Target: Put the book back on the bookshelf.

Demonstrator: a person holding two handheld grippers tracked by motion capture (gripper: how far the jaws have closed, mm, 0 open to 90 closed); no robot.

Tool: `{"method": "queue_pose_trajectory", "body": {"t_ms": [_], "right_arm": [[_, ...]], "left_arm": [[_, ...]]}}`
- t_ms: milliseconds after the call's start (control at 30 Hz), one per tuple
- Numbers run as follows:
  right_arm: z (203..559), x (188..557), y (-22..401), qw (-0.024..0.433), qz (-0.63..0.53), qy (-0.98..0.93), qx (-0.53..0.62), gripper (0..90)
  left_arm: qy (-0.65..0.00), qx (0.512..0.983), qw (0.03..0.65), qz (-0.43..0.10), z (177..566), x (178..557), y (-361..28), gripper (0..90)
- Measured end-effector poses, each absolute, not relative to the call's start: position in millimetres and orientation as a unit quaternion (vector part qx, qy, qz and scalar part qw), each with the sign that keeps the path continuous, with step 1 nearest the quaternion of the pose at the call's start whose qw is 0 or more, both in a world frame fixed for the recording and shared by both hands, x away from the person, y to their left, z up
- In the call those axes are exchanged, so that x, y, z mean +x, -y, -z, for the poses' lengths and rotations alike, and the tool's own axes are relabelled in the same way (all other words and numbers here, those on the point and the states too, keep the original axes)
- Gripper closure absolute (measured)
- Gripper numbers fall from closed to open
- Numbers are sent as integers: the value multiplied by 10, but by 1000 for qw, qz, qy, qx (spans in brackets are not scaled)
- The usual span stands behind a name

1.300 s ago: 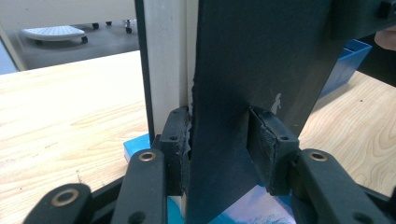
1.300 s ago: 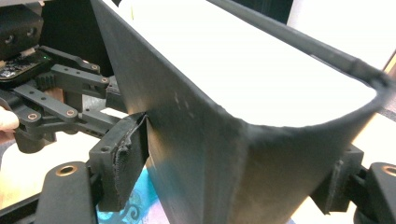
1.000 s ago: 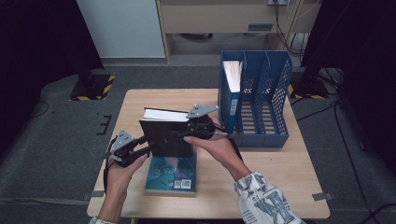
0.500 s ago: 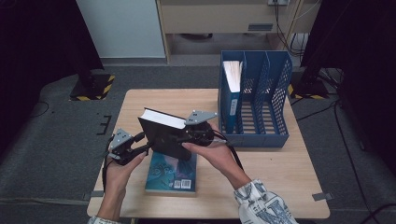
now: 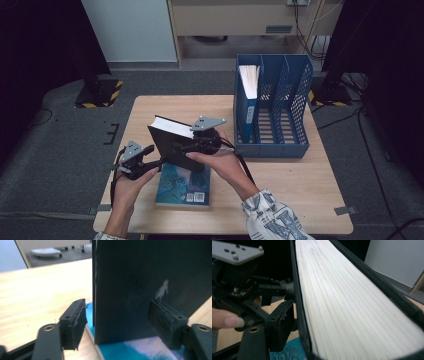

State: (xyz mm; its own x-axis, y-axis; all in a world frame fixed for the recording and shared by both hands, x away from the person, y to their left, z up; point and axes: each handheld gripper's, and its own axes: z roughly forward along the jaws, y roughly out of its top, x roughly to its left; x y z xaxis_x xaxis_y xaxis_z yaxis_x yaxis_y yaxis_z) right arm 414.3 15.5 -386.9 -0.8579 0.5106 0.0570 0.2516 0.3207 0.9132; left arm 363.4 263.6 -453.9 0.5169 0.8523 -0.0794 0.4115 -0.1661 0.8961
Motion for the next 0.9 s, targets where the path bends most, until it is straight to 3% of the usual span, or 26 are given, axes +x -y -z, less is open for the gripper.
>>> {"method": "queue_pose_trajectory", "body": {"t_ms": [100,300,633,900], "right_arm": [[3869,4156,-162,122,-534,-802,239,290],[3858,4187,-187,125,-538,-798,240,301],[3889,4224,-197,113,-549,-792,243,308],[3895,4222,-180,90,-559,-789,237,436]], "left_arm": [[-428,745,455,-235,4621,3600,-2661,245],[-440,764,414,-228,4898,3506,-2846,59],[-475,747,412,-217,5011,3564,-2987,51],[-487,733,423,-216,5008,3562,-3047,53]]}}
